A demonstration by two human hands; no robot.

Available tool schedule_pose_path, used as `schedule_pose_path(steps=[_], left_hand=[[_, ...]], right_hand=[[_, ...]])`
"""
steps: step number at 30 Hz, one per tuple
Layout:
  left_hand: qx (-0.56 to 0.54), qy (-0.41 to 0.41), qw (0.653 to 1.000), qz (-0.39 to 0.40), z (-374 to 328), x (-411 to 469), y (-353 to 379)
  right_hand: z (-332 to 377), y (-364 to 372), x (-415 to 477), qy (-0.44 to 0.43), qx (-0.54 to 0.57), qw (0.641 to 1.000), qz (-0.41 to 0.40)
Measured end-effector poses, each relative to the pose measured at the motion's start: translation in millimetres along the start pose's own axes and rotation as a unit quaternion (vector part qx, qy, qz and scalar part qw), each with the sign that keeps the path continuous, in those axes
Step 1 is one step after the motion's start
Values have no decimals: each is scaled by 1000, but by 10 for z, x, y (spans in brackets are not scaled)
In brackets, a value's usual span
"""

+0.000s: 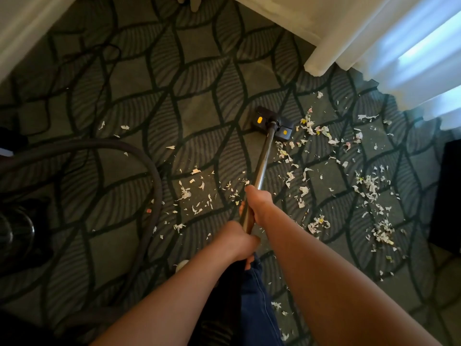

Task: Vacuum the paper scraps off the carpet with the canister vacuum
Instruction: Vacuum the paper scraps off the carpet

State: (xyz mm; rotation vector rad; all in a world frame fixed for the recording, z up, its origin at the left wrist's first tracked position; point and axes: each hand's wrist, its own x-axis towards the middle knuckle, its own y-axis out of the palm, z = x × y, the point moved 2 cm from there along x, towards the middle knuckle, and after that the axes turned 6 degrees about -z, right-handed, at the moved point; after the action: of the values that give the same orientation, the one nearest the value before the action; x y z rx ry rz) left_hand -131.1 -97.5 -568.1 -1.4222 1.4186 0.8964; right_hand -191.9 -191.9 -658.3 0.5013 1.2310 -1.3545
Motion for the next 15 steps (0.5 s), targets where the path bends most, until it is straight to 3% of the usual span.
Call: schedule_pose_path(steps=[15], left_hand=[[-2,-23,1000,-13,667,-277,-16]], right_hand=[[-666,251,-302,24,18,1000,-8]])
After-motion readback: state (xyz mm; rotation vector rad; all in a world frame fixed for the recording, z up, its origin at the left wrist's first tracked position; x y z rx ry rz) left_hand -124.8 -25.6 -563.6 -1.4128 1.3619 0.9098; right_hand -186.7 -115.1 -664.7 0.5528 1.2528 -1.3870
